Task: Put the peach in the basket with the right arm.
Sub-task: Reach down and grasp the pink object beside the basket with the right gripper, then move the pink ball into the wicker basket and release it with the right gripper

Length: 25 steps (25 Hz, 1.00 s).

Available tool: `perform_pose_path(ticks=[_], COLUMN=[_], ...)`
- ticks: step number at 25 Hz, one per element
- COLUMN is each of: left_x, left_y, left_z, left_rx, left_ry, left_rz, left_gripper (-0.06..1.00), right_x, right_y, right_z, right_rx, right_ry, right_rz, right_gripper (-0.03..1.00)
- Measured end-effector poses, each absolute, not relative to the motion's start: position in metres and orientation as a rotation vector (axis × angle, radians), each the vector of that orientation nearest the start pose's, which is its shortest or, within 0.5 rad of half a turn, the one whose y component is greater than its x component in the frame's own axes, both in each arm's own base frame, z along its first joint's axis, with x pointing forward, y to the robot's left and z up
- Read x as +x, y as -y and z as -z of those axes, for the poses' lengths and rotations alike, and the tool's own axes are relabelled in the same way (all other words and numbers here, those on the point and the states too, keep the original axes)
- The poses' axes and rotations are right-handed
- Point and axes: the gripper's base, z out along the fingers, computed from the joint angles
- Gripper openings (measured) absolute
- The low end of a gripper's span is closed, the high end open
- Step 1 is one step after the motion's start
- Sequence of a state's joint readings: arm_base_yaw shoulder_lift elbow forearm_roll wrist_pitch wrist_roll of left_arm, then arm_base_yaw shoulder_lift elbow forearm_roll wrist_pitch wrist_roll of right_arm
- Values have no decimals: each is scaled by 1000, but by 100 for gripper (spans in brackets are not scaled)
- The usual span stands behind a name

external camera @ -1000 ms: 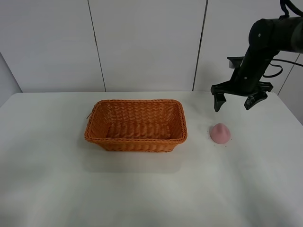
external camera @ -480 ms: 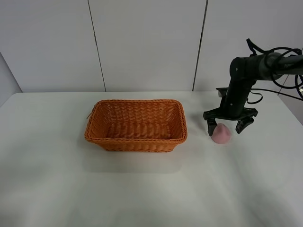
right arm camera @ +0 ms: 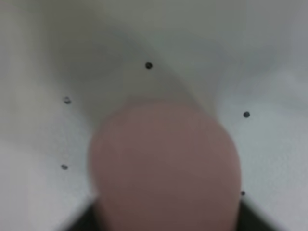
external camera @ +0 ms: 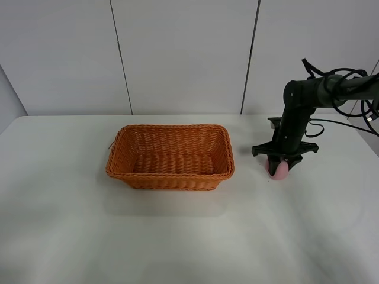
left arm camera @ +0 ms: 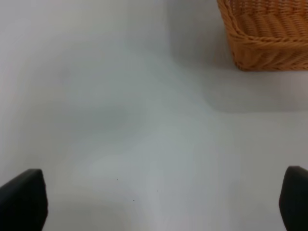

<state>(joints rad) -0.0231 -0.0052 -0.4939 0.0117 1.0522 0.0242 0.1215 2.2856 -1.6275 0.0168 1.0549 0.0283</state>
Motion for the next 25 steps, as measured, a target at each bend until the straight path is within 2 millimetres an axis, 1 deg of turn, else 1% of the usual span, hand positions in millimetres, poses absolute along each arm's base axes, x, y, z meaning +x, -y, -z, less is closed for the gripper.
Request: perform_pose_path(ticks=[1, 2, 3, 5, 7, 10, 14, 16, 20, 22, 25], left_x=[-5, -5, -5, -5, -5, -5, -5, -5, -5, -5, -5], left_y=[-1, -1, -1, -1, -1, -1, -1, -1, -1, -1, -1], left_z=[-276, -276, -276, -276, -276, -276, -276, -276, -276, -276, -276], left_rx=[48, 48, 48, 48, 48, 48, 48, 48, 48, 48, 48], left_ry=[-2036, -2036, -2036, -2036, -2036, -2036, -2036, -2036, -2036, -2036, -2036], left_rz=[-15, -15, -15, -15, -15, -15, -15, -15, -15, -15, -15], left_gripper=[99, 99, 99, 99, 99, 99, 99, 99, 99, 99, 99], right_x=[429, 429, 429, 429, 429, 429, 428, 432, 444, 447, 446], right_y=[-54, -54, -54, -54, -54, -53, -51, -51, -53, -55, -69], right_z=[-104, -107, -108, -113, -122, -145, -192, -218, -256, -266, -269], right_rx=[-131, -125, -124, -127, -125, -130, -168, -178, -174, -180, -221], right_ry=[-3193, -3189, -3185, -3174, -3154, -3100, -3038, -3004, -2882, -2848, -2835], right_rz=[-17, -17, -16, -11, -11, -5, 13, 19, 10, 3, -4], right_gripper=[7, 3, 1, 1, 1, 1, 1, 1, 1, 1, 1])
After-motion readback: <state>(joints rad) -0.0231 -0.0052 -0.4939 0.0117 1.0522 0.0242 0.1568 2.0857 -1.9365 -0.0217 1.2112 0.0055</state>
